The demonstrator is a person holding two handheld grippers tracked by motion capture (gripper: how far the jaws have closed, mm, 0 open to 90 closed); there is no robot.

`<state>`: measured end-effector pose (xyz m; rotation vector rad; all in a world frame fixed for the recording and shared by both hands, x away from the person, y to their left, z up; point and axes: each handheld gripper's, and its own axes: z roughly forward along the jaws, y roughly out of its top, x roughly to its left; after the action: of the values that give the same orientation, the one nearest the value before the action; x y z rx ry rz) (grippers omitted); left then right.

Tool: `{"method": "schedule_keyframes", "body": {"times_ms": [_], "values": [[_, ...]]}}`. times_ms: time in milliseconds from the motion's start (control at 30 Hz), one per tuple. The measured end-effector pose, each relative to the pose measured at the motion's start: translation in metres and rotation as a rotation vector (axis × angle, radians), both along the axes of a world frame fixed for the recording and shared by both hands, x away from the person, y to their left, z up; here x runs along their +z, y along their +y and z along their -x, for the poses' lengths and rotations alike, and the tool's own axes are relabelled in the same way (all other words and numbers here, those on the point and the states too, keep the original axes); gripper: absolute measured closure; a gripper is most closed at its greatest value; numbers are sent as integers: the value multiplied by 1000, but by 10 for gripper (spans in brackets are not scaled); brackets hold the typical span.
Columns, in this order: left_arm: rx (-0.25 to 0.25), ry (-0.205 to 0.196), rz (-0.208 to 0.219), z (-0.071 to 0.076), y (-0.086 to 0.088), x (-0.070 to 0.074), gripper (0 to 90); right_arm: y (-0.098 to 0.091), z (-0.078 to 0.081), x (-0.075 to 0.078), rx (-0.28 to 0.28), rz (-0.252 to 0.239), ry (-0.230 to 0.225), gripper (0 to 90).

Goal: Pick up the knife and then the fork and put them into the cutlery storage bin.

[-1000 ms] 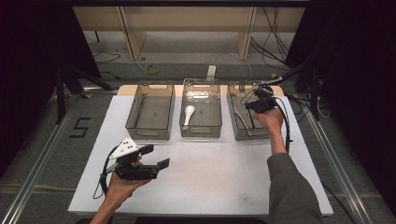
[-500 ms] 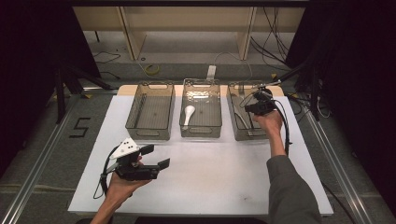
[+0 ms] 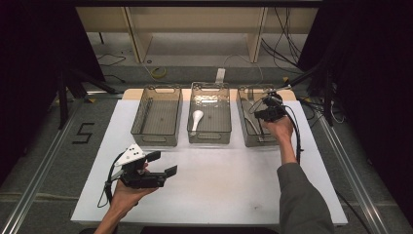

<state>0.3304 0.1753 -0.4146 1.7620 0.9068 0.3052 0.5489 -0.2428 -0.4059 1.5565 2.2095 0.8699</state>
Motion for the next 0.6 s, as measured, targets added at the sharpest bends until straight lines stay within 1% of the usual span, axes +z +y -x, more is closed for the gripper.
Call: {"method": "schedule_keyframes", "body": {"times_ms": [200,500,600], "values": [[-2,0,0,0,0,0,155,2,0,-2,1,4,16,848],[-2,0,-2,0,0,0,155,0,2,-6,-8,-3,24,845],[-3,0,-3,0,0,0,155,0,2,-7,-7,-6,39,844]]}}
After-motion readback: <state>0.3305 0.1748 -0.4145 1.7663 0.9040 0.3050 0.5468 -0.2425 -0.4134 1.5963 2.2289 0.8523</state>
